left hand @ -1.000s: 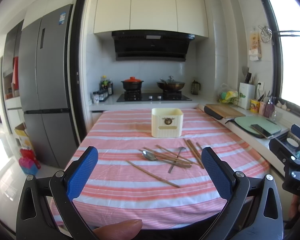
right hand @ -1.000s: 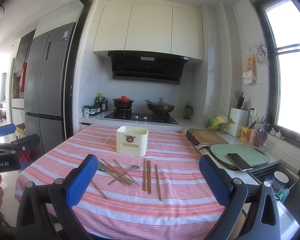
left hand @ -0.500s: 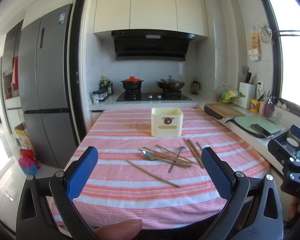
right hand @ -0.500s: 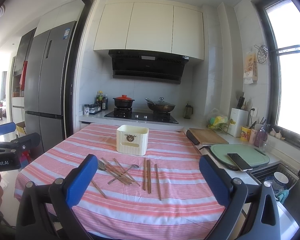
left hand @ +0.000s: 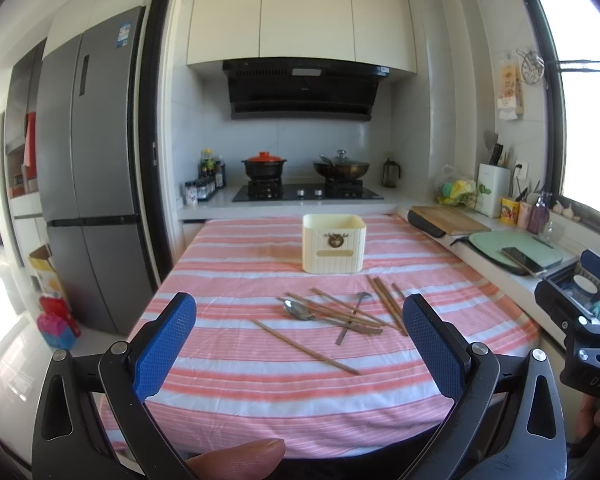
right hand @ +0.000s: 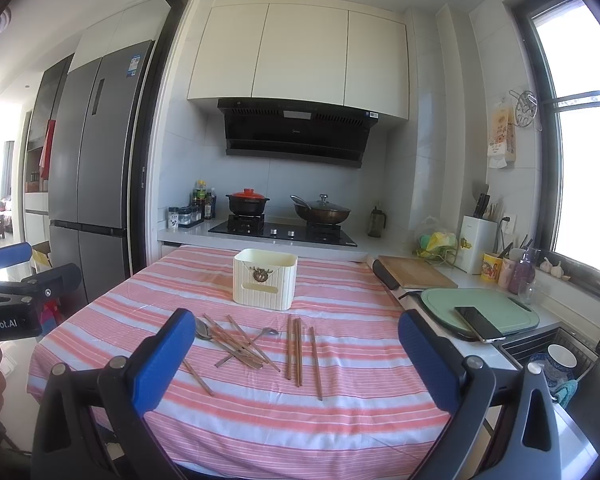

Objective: Organize utensils

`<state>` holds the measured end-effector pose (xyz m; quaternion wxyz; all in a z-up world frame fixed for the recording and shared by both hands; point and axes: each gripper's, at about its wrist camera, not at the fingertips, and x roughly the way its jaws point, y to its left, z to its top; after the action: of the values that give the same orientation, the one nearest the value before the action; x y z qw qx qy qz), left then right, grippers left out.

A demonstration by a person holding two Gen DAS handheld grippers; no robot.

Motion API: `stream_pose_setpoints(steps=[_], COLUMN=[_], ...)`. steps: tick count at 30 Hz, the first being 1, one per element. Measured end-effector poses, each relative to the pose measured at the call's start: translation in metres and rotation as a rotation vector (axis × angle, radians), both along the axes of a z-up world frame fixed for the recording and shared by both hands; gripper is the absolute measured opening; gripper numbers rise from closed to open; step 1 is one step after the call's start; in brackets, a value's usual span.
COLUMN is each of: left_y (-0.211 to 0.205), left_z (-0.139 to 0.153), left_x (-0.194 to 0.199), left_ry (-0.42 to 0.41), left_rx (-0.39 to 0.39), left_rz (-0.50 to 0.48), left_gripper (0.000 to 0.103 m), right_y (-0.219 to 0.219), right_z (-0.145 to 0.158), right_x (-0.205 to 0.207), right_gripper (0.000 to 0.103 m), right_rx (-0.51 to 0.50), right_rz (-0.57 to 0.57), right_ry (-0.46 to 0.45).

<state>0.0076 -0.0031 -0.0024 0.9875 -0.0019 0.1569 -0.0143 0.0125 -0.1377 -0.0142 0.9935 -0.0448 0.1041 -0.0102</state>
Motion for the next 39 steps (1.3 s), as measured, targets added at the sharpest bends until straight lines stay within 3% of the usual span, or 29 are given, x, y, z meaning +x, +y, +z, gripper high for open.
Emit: stream_pose_setpoints(steps=[14, 22, 33, 39], left_y=[-0.001, 0.027, 0.016, -0.014], left_z=[-0.004, -0.005, -0.042, -0.096], left_x=[0.003, 0.022, 0.099, 0.182], left_ry=[0.013, 0.041, 0.248, 0.445], left_rx=[-0.007, -0.05, -0.046, -0.021], left_rz=[0.003, 0.083, 0.041, 0.023], left_gripper=[0.103, 0.103, 0.103, 0.103], right_y=[0.0, -0.007, -0.013, -0.021], right_z=[-0.004, -0.007, -0.016, -0.028], right_x=[0.001, 0.011, 0.035, 0.05], right_gripper=[0.103, 0.103, 0.103, 0.103], right_rx=[-0.002, 0.006, 0.023, 0.048], right_rz=[-0.002, -0.006, -0.002, -0.008], right_ry=[0.008, 0.033, 0.103, 0.155])
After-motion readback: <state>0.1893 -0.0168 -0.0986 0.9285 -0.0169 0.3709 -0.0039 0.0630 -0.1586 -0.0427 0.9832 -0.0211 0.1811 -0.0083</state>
